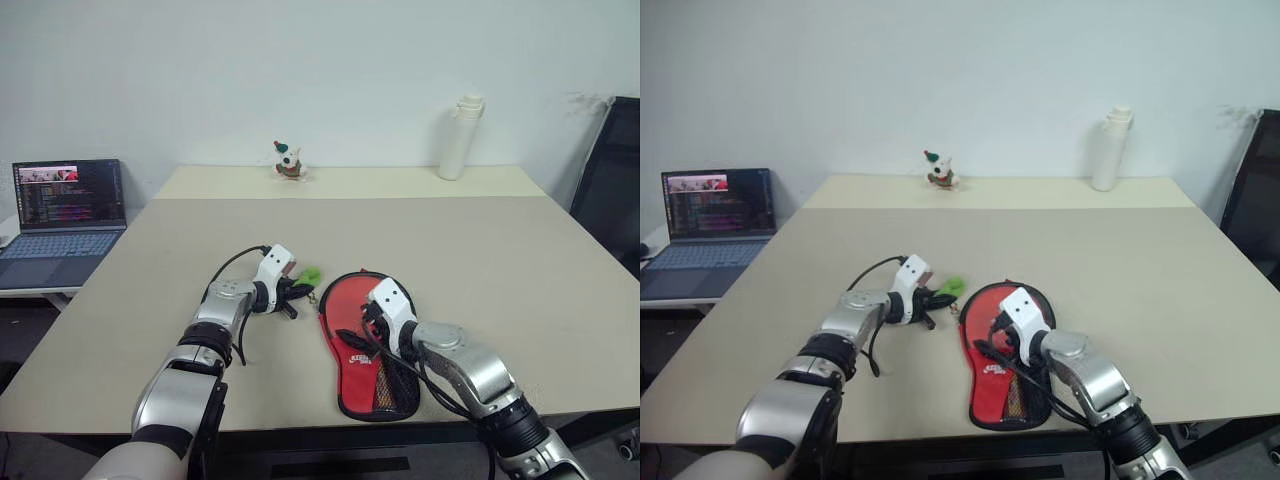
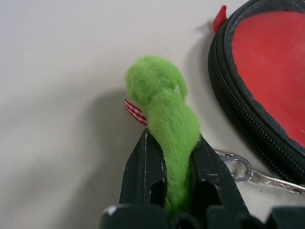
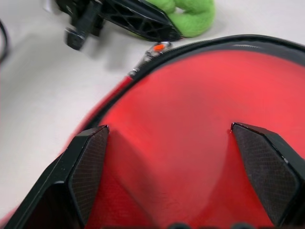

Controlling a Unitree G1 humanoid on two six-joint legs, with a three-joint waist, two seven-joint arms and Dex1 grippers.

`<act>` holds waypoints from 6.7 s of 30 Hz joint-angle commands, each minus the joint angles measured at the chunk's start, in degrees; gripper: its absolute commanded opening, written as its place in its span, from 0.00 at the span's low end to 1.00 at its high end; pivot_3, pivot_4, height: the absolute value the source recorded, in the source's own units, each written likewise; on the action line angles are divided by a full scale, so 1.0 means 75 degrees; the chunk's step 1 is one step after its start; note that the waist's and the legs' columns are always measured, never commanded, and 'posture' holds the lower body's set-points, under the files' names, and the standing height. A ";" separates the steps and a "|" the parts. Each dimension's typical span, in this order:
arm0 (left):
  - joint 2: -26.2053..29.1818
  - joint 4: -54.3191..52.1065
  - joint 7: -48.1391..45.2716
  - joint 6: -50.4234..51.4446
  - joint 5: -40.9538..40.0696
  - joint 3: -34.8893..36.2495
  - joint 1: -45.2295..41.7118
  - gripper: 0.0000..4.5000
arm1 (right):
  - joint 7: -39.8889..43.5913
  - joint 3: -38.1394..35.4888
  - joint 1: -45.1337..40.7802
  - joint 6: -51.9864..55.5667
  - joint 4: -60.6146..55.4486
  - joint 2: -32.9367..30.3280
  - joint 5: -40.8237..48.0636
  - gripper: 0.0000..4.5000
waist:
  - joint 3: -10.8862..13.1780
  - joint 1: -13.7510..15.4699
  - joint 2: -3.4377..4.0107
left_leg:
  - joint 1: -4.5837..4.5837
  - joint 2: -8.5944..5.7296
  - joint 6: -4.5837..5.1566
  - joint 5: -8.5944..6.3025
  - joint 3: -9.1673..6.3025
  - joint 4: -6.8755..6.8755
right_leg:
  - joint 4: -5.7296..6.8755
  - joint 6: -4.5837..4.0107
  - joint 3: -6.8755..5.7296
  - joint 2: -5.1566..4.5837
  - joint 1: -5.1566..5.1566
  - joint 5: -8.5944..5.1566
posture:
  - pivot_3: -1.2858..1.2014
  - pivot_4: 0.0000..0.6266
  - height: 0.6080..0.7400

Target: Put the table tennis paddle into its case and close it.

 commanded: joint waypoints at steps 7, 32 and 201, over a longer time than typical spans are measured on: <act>-0.0154 0.1357 0.1439 -0.0730 0.0976 -0.0314 -0.1225 0.03 | 0.0026 -0.0023 0.0509 0.0117 0.0196 -0.0028 -0.0271 1.00 | -0.0044 -0.0003 -0.0034 | 0.0013 0.0003 -0.0001 0.0002 -0.0002 0.0008 | 0.0005 0.0021 -0.0002 0.0002 0.0012 -0.0004 | 0.52 0.24 1.00; -0.2001 0.2376 0.4912 -0.2325 0.3943 -0.1748 -0.3671 0.03 | -0.0247 0.0476 0.2235 0.1276 -0.1583 -0.0001 -0.0353 1.00 | -0.0044 -0.0001 -0.0039 | 0.0001 0.0005 -0.0003 0.0001 0.0012 -0.0001 | -0.0008 0.0022 -0.0004 0.0010 0.0003 -0.0003 | 0.52 0.24 1.00; -0.2319 0.0310 -0.1747 -0.2178 0.0935 -0.1195 0.0491 0.81 | 0.2999 -0.4473 0.7285 0.2859 -0.7581 -0.4960 0.5154 0.00 | -0.0157 0.0195 0.0049 | 0.0053 0.0001 -0.0011 -0.0010 -0.0019 -0.0002 | -0.0043 0.0019 -0.0017 0.0004 0.0075 -0.0026 | 0.52 0.24 1.00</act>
